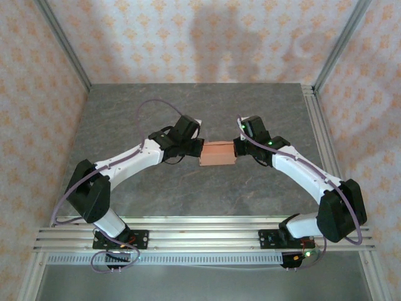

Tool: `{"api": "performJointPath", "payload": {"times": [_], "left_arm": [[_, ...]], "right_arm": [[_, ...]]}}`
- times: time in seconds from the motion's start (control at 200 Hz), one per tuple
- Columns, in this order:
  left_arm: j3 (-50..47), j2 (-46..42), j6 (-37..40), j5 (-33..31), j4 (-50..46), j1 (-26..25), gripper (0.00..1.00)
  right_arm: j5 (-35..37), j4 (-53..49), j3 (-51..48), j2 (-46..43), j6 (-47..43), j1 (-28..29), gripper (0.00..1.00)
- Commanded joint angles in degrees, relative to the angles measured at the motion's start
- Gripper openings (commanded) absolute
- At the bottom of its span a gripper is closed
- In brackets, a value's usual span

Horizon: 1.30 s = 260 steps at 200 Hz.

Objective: Fold the paper box

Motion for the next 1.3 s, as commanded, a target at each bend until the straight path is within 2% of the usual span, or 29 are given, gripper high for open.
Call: {"api": "performJointPath", "payload": {"times": [0.0, 0.15, 0.531, 1.296], "left_arm": [[0.8, 1.6, -5.8, 1.7, 0.4, 1.0, 0.0], [1.6, 2.9, -9.3, 3.9, 1.2, 1.9, 0.0], [5.6, 3.4, -10.6, 8.5, -2.8, 3.4, 0.0], [7.6, 4.4, -13.0, 12.0, -5.0, 5.2, 0.0]], "right_arm": [[0.2, 1.2, 0.3, 0.5, 0.8, 0.4, 0.0], [-0.2, 1.4, -0.2, 0.3, 1.1, 0.4, 0.0], [0.3, 1.5, -0.8, -0.4, 0.9, 0.4, 0.0], [0.3, 1.6, -0.9, -0.1, 1.2, 0.4, 0.0]]}}
